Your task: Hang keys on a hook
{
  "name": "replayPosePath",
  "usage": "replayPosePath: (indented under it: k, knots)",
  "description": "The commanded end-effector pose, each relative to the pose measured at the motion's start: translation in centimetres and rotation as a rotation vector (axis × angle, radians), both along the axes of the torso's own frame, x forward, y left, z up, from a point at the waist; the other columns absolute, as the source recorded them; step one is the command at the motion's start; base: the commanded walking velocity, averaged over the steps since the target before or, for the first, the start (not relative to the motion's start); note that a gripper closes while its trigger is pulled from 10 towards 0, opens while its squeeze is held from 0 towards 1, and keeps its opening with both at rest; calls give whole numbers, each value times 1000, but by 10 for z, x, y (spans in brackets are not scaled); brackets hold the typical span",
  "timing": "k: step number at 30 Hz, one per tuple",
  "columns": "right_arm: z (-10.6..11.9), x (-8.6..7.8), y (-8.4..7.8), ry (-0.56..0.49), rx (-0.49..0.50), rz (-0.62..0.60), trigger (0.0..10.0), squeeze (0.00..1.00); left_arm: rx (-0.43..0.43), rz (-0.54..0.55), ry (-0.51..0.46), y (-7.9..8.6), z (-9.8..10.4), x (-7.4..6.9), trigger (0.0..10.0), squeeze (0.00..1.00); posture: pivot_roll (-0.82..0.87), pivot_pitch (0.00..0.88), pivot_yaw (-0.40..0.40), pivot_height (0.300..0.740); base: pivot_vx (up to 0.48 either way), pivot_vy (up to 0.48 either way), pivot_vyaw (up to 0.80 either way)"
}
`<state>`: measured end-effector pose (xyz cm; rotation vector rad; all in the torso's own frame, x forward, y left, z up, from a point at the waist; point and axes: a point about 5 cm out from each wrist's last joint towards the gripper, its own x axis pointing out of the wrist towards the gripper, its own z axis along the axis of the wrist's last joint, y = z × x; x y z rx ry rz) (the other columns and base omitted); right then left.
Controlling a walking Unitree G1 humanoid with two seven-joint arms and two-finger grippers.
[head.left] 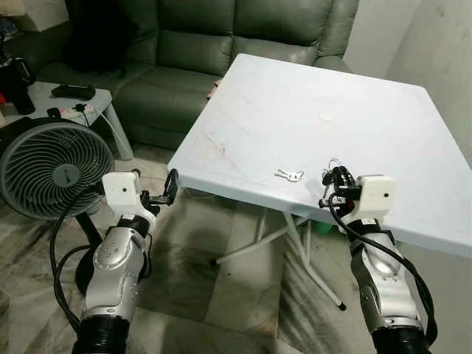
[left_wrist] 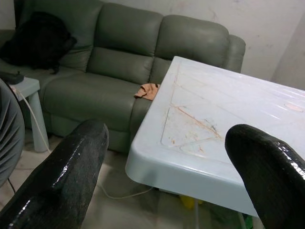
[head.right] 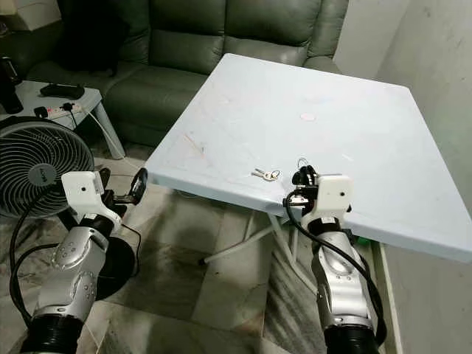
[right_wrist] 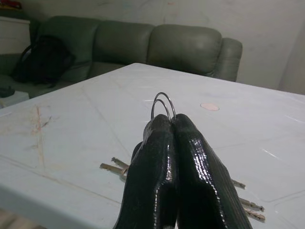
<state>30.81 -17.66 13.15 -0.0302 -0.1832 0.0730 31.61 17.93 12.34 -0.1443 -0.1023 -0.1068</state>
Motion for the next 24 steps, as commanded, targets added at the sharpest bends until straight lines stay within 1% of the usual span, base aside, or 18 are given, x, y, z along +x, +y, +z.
replayPosePath:
  k: [1,8,18,23,24]
  knots:
    - [2,4,0,16,-8,-8,10000,0,21,12,-15,4,4,4,10000,0,9,0,-28,740,0,0,-763]
    - [3,7,0,17,-7,-16,10000,0,35,7,-31,6,8,7,10000,0,12,0,-17,740,0,0,-712]
    - [1,10,9,21,1,4,10000,0,48,11,-21,10,9,12,10000,0,20,0,-6,740,0,0,-706]
    - [1,10,11,21,1,10,10000,0,35,10,-24,9,9,13,10000,0,21,0,-9,740,0,442,-708]
    - [1,10,10,21,0,9,10000,0,42,11,-23,9,9,14,10000,0,21,0,-8,740,0,0,-712]
